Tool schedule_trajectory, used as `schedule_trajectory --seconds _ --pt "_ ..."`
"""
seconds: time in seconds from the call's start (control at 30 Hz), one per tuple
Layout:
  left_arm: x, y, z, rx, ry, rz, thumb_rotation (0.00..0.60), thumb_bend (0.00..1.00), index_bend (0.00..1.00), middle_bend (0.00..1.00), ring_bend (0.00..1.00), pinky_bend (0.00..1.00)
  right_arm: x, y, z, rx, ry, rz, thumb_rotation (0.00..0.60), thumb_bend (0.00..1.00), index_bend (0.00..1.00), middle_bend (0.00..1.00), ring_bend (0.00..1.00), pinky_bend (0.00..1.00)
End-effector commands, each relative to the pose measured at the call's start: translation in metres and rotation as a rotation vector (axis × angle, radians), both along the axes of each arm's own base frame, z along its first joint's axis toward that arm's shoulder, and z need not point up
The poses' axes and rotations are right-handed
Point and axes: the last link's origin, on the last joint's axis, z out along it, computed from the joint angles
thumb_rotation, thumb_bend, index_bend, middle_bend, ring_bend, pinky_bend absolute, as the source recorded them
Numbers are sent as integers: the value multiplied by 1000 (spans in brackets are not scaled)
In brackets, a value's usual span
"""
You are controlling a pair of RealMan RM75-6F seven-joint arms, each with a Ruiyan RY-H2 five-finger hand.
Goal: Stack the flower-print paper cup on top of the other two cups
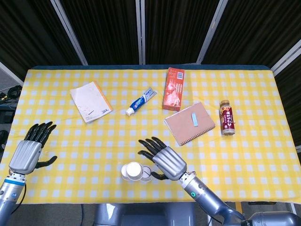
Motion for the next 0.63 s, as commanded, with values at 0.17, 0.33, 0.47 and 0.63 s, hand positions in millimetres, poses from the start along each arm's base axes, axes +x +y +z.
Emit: schedule_trajectory --seconds 0.17,0.33,0.47,0.63 --pt "0 0 -1 9 7 -2 600 213 0 0 0 0 -67 -10 45 -194 23 -141 600 164 184 0 0 0" --pt "2 -2 -3 28 7 -22 600 204 0 0 0 0 -119 -10 72 -348 -47 -196 600 165 149 0 0 0" --pt "2 -4 -5 39 7 -44 600 142 0 0 0 0 -160 -3 84 -460 -85 -227 600 164 78 0 0 0" --pt "-2 -7 -6 71 19 -51 600 136 0 0 0 0 -196 11 94 -550 -54 -284 600 164 47 0 0 0"
